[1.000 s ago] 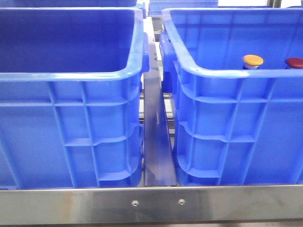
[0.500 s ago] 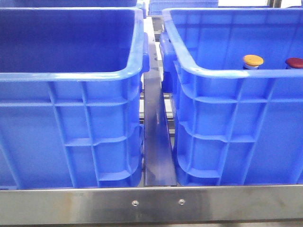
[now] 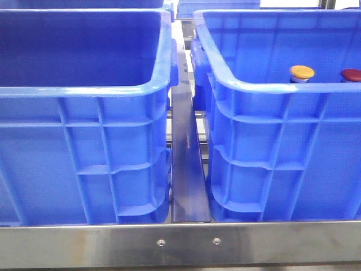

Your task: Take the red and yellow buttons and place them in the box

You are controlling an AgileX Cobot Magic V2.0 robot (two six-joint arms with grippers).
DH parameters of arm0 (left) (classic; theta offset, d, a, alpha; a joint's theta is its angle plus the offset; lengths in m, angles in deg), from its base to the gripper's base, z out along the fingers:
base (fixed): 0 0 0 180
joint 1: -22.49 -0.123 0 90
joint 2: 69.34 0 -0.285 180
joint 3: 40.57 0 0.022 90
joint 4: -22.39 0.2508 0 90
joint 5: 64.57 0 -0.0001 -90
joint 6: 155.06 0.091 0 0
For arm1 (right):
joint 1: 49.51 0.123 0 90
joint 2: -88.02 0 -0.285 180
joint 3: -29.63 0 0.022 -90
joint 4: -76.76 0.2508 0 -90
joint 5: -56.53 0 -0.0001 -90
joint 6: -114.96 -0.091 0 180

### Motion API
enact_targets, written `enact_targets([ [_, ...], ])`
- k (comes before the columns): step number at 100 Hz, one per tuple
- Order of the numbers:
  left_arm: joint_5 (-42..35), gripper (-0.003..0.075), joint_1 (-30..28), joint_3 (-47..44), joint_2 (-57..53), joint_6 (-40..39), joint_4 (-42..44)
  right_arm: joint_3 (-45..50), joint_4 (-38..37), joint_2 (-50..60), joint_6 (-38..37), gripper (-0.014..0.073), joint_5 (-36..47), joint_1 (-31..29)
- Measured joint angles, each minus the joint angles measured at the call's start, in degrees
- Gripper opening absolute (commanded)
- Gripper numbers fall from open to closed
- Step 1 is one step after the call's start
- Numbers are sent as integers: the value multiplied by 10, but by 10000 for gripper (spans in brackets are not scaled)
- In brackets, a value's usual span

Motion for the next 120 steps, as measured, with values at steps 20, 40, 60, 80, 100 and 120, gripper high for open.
enact_targets([
  [20,-107,-20,-4,-125,-47,-16,7,0,0,0,0,-102,0,0],
  [40,-123,-20,-4,-159,-50,-17,1,0,0,0,0,-102,-1,0],
  [60,-120,-20,-4,-159,-50,-17,0,0,0,0,0,-102,-1,0],
  [80,-118,-20,-4,-159,-50,-17,-1,0,0,0,1,-102,-1,0],
  [100,-117,-20,-4,-159,-50,-17,-1,0,0,0,1,-102,-1,0],
  [120,-117,-20,-4,-159,-50,-17,-1,0,0,0,1,-102,-1,0],
])
